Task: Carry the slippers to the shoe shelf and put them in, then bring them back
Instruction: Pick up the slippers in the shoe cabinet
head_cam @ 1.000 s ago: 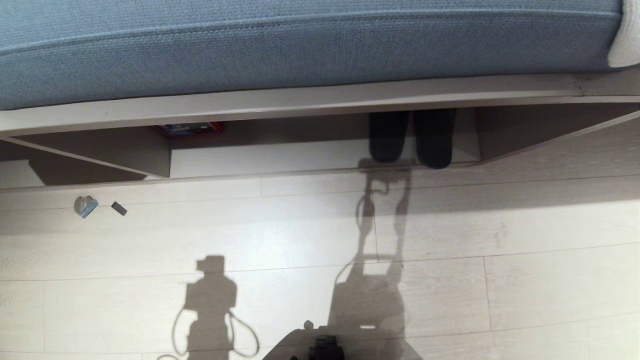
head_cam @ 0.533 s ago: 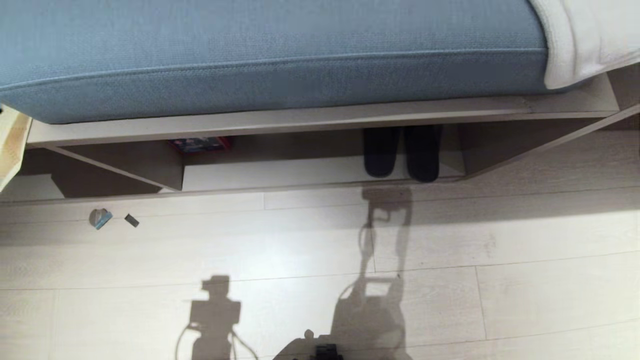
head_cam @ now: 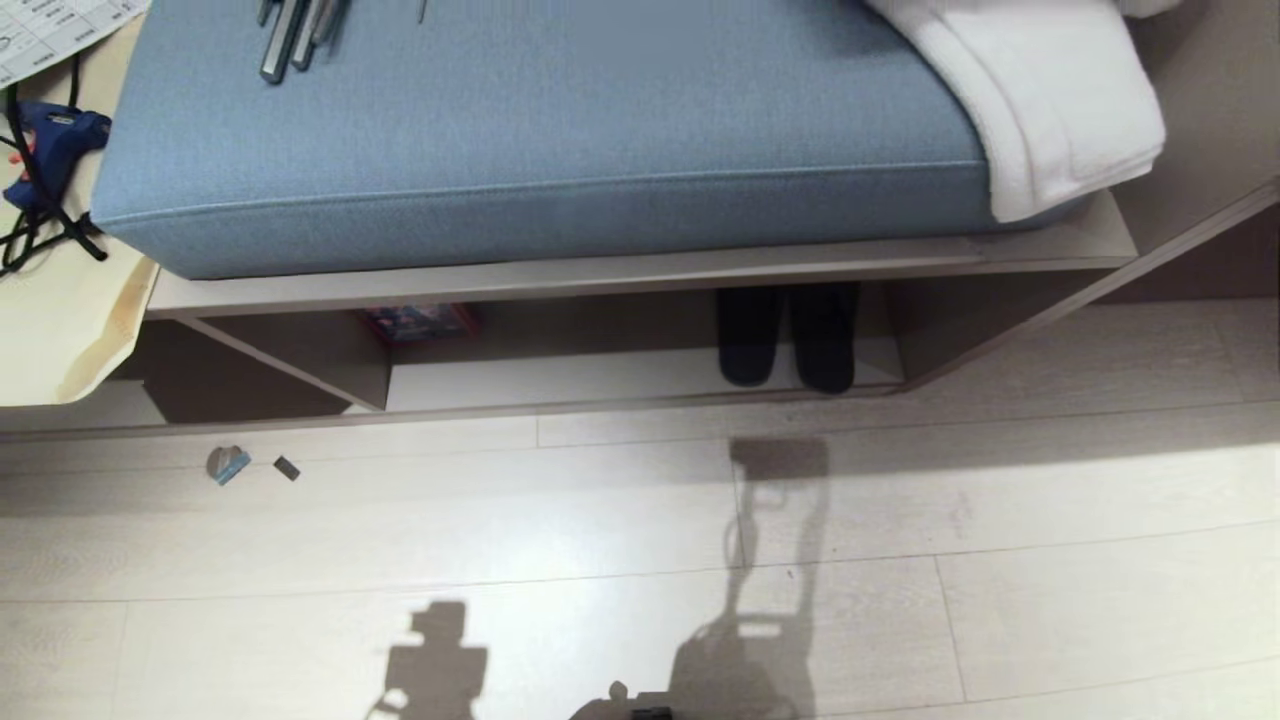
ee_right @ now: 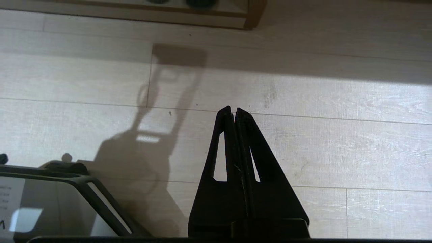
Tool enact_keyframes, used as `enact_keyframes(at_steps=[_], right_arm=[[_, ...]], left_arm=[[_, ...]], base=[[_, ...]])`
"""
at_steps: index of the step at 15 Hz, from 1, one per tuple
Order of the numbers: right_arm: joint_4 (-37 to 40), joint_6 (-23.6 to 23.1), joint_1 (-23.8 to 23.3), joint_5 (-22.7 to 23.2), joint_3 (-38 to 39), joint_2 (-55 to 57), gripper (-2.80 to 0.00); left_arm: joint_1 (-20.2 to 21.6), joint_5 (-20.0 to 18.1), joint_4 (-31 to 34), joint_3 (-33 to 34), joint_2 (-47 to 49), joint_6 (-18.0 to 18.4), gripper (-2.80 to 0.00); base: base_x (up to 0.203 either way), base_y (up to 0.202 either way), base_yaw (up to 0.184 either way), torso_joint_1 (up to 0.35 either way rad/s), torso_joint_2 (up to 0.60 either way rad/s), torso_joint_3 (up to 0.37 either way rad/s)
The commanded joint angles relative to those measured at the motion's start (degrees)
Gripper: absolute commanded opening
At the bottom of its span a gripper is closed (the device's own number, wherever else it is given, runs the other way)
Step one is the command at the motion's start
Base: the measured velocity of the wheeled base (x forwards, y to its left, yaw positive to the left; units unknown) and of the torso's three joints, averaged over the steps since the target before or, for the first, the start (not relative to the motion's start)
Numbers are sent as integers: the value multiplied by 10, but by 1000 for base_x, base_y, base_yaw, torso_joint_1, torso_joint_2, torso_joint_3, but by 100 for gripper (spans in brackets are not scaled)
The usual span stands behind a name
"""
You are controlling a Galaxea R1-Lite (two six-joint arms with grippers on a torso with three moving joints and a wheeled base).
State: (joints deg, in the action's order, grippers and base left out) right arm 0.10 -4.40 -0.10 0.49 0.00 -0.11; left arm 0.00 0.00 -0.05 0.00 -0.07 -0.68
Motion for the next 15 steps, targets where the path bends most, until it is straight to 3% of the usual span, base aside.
enact_keyframes(at_steps=[1,15], right_arm=[[0,-1,0,0,0,1,-280],[0,0,0,0,0,1,-280]], left_arm=[[0,0,0,0,1,0,-280],[0,0,0,0,0,0,-280]], base=[[0,0,0,-2,11,193],[0,0,0,2,1,202]])
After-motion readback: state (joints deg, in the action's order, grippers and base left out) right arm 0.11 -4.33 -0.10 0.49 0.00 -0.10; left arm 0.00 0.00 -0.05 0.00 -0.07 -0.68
